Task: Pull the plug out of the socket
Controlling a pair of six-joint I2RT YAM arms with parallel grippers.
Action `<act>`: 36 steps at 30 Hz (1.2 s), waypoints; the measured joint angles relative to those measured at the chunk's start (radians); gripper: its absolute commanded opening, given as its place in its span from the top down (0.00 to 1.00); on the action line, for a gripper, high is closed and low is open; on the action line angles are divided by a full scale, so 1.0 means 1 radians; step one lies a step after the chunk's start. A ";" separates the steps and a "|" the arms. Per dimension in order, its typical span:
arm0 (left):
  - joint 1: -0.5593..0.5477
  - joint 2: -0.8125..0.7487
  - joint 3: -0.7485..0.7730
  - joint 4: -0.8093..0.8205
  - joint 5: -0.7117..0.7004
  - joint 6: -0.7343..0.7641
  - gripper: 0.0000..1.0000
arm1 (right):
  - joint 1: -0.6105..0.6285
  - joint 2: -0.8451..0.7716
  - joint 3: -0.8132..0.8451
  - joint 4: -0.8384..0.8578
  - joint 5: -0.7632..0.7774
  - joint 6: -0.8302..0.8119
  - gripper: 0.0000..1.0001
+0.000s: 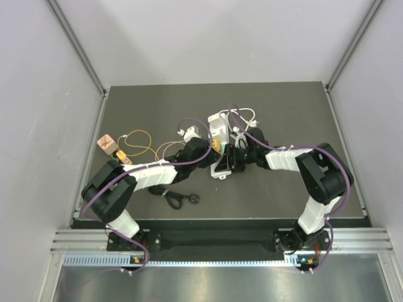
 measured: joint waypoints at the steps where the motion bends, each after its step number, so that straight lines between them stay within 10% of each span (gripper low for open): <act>1: 0.000 0.000 0.000 0.006 -0.002 -0.010 1.00 | 0.000 0.000 0.000 0.002 0.000 0.000 0.49; 6: -0.001 -0.004 -0.001 -0.008 -0.018 -0.075 1.00 | -0.021 0.003 0.000 -0.021 0.039 0.032 0.82; 11: -0.024 -0.020 0.055 -0.115 -0.085 -0.134 1.00 | -0.044 0.003 0.000 -0.023 0.045 0.000 0.94; 28: -0.054 -0.349 0.052 -0.225 -0.137 0.208 1.00 | -0.142 -0.002 0.002 -0.047 0.018 -0.056 0.84; 36: -0.041 -0.402 0.318 -0.391 -0.204 0.460 1.00 | -0.156 -0.001 0.021 -0.082 0.019 -0.092 0.76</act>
